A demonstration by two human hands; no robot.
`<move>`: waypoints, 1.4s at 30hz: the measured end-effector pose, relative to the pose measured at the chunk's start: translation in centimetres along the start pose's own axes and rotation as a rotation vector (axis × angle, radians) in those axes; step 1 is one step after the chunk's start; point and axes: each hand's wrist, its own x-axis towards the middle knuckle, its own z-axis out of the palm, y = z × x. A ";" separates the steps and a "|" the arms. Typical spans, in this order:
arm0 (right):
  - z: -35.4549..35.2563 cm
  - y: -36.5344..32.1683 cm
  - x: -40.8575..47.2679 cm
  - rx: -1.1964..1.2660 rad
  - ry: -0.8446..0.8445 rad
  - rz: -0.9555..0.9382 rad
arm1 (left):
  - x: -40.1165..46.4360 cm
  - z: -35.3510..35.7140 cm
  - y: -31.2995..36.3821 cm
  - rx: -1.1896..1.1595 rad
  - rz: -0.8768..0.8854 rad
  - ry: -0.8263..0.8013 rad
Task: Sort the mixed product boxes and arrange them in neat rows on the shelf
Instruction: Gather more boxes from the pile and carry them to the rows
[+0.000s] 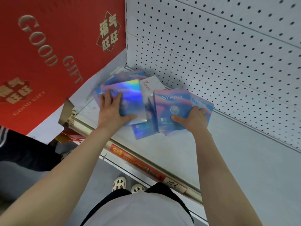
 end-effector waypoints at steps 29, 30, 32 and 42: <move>-1.5 6.4 -11.3 1.045 0.310 0.125 | -6.9 -2.0 3.6 -0.958 -0.175 -0.087; -1.2 6.6 -13.0 1.079 0.354 0.141 | -7.2 -2.3 3.5 -0.966 -0.145 -0.121; -0.4 7.2 -16.6 1.107 0.442 0.187 | -8.0 -2.7 3.5 -1.002 -0.106 -0.186; 3.0 13.4 -33.1 1.206 0.757 0.489 | -16.0 0.4 8.5 -0.996 -0.001 -0.556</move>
